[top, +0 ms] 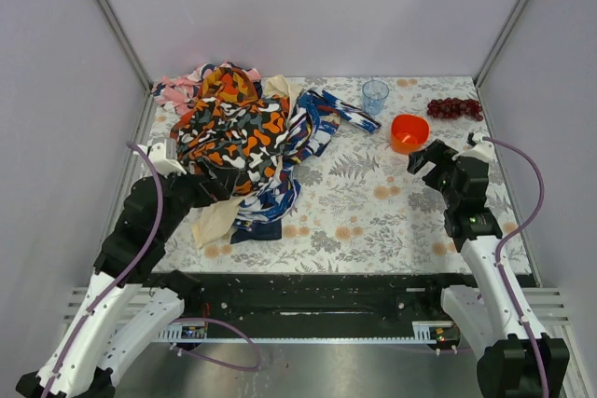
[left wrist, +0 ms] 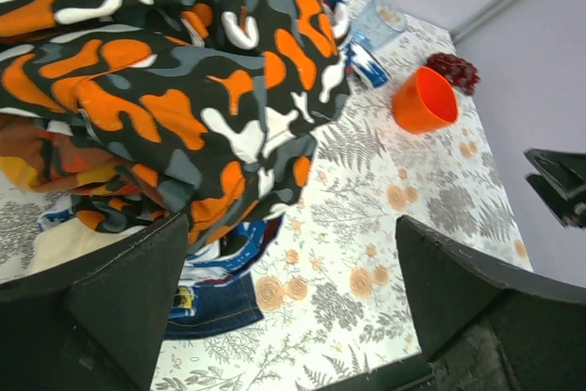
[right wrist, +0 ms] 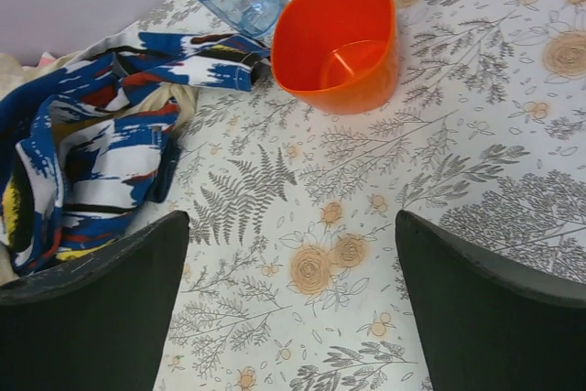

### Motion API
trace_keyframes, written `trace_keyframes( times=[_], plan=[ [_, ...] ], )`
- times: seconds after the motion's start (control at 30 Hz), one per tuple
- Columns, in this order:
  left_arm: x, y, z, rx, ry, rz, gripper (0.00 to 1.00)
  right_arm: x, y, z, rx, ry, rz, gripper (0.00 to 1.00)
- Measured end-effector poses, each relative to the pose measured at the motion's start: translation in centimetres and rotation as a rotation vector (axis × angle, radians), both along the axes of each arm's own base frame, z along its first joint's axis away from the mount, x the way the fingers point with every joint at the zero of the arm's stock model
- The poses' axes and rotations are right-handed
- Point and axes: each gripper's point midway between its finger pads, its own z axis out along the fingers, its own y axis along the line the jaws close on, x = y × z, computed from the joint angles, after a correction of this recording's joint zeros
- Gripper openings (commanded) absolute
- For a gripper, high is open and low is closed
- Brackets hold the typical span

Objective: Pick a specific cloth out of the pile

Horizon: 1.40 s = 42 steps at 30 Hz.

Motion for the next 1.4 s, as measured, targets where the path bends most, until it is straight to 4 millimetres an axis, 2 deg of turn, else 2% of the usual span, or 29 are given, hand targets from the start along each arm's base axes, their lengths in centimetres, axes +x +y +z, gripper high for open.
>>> trace_keyframes(
  times=[0.13, 0.23, 0.33, 0.47, 0.53, 0.63, 0.77, 0.93, 1.2, 1.4],
  plan=[
    [-0.7, -1.1, 1.3, -0.008, -0.006, -0.079, 0.99, -0.1, 1.2, 0.5, 0.03, -0.032, 0.057, 0.99],
    [-0.1, -2.3, 2.6, -0.008, -0.002, -0.13, 0.99, -0.5, 2.1, 0.4, 0.047, -0.054, 0.109, 1.0],
    [1.6, -4.1, 2.5, 0.025, 0.035, -0.181, 0.99, -0.8, 2.9, 0.6, 0.057, -0.07, 0.155, 0.99],
    [4.9, -7.4, 0.9, 0.146, 0.126, -0.233, 0.99, -1.0, 3.7, 1.3, 0.064, -0.101, 0.205, 1.0],
    [7.1, -9.3, -0.5, 0.246, 0.167, -0.236, 0.99, -1.1, 4.0, 1.7, 0.063, -0.116, 0.221, 1.0],
    [9.3, -10.7, -4.0, 0.394, 0.242, -0.216, 0.99, -1.2, 4.1, 2.0, 0.063, -0.132, 0.234, 0.99],
    [11.1, -10.2, -9.2, 0.571, 0.366, -0.172, 0.99, -1.2, 4.4, 1.8, 0.065, -0.133, 0.25, 0.99],
    [11.9, -10.0, -14.2, 0.687, 0.473, -0.182, 0.99, -1.1, 4.8, 1.1, 0.072, -0.112, 0.271, 0.99],
    [12.5, -10.6, -19.3, 0.764, 0.563, -0.219, 0.99, -0.9, 5.0, 0.7, 0.077, -0.101, 0.285, 1.0],
    [13.2, -10.3, -22.0, 0.825, 0.609, -0.189, 0.99, -1.0, 5.4, 0.6, 0.081, -0.116, 0.309, 1.0]
  ],
)
